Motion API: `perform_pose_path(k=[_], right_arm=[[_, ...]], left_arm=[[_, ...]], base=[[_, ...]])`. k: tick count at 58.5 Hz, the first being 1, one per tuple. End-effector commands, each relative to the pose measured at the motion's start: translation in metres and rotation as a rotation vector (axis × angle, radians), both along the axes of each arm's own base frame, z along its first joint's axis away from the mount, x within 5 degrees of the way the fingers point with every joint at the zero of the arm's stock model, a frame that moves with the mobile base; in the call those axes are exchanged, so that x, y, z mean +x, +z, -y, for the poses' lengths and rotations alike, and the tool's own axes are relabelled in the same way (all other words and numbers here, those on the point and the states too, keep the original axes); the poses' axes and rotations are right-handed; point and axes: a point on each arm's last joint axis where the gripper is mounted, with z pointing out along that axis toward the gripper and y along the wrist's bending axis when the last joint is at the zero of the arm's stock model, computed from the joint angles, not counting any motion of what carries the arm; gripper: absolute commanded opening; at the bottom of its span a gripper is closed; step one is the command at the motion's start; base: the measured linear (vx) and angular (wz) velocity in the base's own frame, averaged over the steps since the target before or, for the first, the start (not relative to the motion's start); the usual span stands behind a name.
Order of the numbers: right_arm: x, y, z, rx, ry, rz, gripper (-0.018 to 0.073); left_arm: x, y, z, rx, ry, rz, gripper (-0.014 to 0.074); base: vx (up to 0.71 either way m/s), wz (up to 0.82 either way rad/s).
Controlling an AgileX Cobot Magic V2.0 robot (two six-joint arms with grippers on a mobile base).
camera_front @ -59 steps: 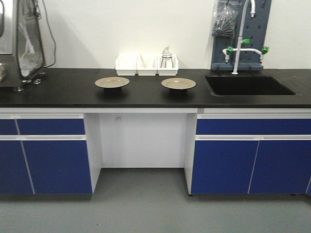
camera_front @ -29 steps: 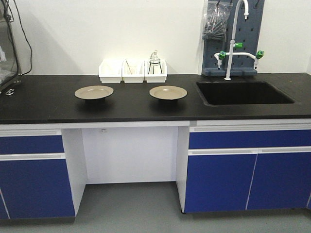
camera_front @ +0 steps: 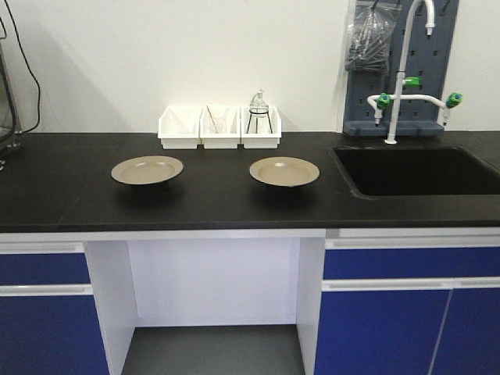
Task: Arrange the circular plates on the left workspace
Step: 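Drive the base up to the counter in front of the two tan plates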
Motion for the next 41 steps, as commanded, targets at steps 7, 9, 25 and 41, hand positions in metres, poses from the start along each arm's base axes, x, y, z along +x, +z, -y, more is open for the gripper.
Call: perform_pose_path(k=[7,9,25,41], right_arm=[[-0.0017,0.0057,0.0000,-0.009,-0.003,0.088,0.0000],[-0.0017,0.0057,0.0000,-0.009,-0.003,0.088,0.0000],[-0.0017,0.0057,0.0000,-0.009,-0.003,0.088,0.0000],[-0.0017,0.0057,0.0000,-0.009,-0.003,0.088,0.0000]], left_arm=[[-0.0006,0.0043,0.0005,0.003,-0.006,0.084,0.0002],[-0.0006,0.0043,0.0005,0.003,-0.006,0.084,0.0002],[-0.0006,0.0043,0.0005,0.003,-0.006,0.084,0.0002],[-0.0006,0.0043,0.0005,0.003,-0.006,0.084,0.0002]], base=[[0.40,0.10],[0.41,0.09],[0.41,0.08],[0.42,0.12]])
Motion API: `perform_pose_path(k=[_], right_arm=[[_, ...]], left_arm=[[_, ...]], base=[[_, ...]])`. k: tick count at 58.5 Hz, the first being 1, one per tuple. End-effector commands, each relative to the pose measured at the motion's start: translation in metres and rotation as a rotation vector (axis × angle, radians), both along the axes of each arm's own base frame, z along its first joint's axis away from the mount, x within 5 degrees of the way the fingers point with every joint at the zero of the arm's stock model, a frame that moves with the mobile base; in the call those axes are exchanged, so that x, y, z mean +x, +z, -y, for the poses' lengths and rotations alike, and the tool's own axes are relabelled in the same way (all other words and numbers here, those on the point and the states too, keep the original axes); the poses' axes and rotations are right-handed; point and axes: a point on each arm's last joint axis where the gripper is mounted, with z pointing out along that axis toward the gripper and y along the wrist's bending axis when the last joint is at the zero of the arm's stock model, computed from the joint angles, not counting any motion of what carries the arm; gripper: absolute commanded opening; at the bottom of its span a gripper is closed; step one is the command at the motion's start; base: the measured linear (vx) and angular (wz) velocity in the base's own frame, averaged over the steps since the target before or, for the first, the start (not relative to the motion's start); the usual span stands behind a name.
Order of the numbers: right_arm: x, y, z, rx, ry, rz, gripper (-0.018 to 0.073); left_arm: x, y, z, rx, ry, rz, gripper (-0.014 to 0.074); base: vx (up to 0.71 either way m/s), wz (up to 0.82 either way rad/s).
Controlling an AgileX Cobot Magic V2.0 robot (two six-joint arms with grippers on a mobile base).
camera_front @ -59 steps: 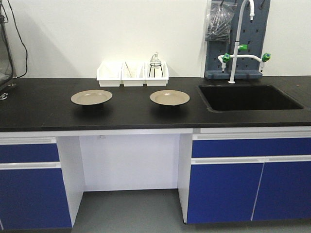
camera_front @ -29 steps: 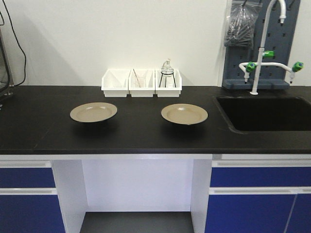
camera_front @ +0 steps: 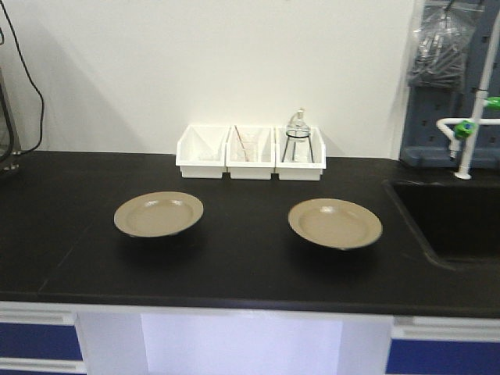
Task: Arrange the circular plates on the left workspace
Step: 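Drive the base up to the counter in front of the two tan plates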
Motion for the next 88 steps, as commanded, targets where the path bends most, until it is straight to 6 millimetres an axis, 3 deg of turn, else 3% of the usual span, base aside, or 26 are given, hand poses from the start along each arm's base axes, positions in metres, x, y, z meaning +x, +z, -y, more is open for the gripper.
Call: perform_pose_path(k=[1,54,88], right_arm=[[-0.0017,0.0057,0.0000,-0.009,-0.003,0.088,0.0000],[-0.0017,0.0057,0.0000,-0.009,-0.003,0.088,0.0000],[-0.0017,0.0057,0.0000,-0.009,-0.003,0.088,0.0000]], left_arm=[[-0.0006,0.0043,0.0005,0.003,-0.006,0.084,0.0002],[-0.0006,0.0043,0.0005,0.003,-0.006,0.084,0.0002],[-0.0006,0.0043,0.0005,0.003,-0.006,0.084,0.0002]], base=[[0.42,0.17],[0.39,-0.03],[0.14,-0.10]])
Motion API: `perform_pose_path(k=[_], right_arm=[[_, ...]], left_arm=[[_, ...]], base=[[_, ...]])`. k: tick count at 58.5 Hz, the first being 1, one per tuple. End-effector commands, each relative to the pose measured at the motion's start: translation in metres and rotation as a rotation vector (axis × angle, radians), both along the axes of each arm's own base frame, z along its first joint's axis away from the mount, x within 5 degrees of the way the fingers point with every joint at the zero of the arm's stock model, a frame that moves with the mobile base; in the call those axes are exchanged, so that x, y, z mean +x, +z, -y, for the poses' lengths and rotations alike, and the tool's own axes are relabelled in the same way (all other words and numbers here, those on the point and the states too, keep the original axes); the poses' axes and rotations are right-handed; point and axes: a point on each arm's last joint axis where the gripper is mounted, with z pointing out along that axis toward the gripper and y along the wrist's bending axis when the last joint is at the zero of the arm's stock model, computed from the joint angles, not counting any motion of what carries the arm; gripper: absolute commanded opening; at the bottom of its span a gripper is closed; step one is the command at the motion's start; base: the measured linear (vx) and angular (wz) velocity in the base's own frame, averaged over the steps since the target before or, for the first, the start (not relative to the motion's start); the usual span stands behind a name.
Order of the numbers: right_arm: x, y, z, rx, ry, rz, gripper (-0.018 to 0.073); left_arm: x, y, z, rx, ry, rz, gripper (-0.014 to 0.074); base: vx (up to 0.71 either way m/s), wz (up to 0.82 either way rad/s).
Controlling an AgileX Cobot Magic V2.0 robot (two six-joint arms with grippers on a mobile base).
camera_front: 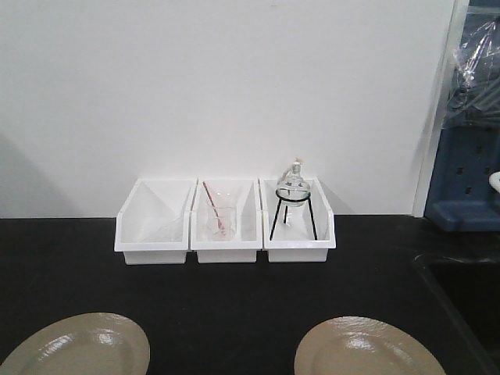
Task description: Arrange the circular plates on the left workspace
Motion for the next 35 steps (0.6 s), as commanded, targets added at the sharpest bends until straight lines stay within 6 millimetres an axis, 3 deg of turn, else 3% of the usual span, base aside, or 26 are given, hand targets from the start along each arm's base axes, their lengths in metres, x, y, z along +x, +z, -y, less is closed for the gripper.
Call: perform_pose_path(k=[1,35], right_arm=[[-0.0017,0.0057,0.0000,-0.009,-0.003,0.088,0.0000],[-0.0017,0.0057,0.0000,-0.009,-0.003,0.088,0.0000]], left_arm=[[-0.0006,0.0043,0.0005,0.003,-0.006,0.084,0.0002],[-0.0006,0.0043,0.0005,0.003,-0.006,0.084,0.0002]], base=[[0.00,0.04],[0.00,0.00]])
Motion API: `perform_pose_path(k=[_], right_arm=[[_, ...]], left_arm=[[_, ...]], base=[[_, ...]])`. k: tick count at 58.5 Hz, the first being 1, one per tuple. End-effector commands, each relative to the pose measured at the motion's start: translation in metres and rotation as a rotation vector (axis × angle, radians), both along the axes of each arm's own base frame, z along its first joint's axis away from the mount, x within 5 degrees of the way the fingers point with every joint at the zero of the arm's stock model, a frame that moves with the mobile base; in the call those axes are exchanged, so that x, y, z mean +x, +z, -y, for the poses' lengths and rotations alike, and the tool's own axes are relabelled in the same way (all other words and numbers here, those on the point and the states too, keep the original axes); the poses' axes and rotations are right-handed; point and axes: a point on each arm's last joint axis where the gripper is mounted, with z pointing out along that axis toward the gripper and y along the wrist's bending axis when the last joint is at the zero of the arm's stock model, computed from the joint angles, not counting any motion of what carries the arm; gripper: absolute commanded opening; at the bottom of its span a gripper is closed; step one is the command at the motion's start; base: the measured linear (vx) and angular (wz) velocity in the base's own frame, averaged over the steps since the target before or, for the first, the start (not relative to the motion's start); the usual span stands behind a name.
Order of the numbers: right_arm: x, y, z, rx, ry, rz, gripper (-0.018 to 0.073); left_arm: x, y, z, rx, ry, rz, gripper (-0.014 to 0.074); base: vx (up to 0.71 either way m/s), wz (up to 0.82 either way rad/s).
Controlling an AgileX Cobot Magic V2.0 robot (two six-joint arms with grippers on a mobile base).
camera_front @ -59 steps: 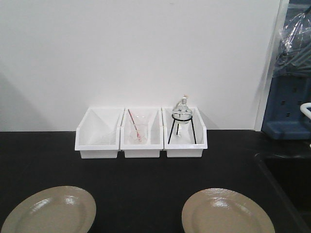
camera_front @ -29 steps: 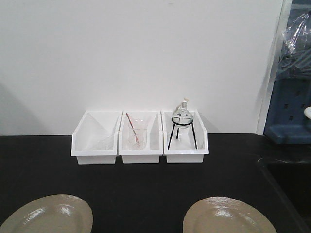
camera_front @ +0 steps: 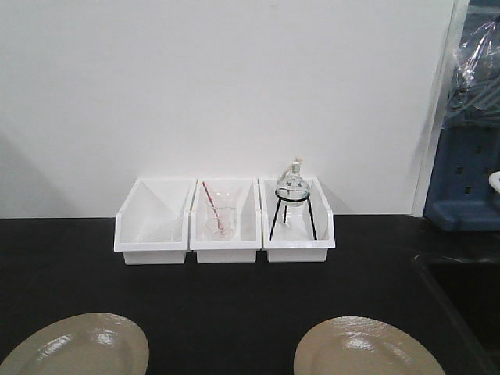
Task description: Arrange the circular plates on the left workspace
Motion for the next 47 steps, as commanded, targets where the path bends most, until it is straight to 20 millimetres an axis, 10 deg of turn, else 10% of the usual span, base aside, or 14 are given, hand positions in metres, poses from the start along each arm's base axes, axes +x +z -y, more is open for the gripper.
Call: perform_pose_path(k=[1,47], right_arm=[[-0.002,0.006,0.000,-0.009,-0.003,0.088,0.0000],[-0.002,0.006,0.000,-0.008,-0.003,0.092,0.0000]], left_arm=[[-0.001,0.004,0.001,0.003,-0.006,0.084,0.0002],[-0.002,0.016,0.001,0.017,-0.011,0.209,0.0002]], base=[[0.00,0.00],[0.00,0.00]])
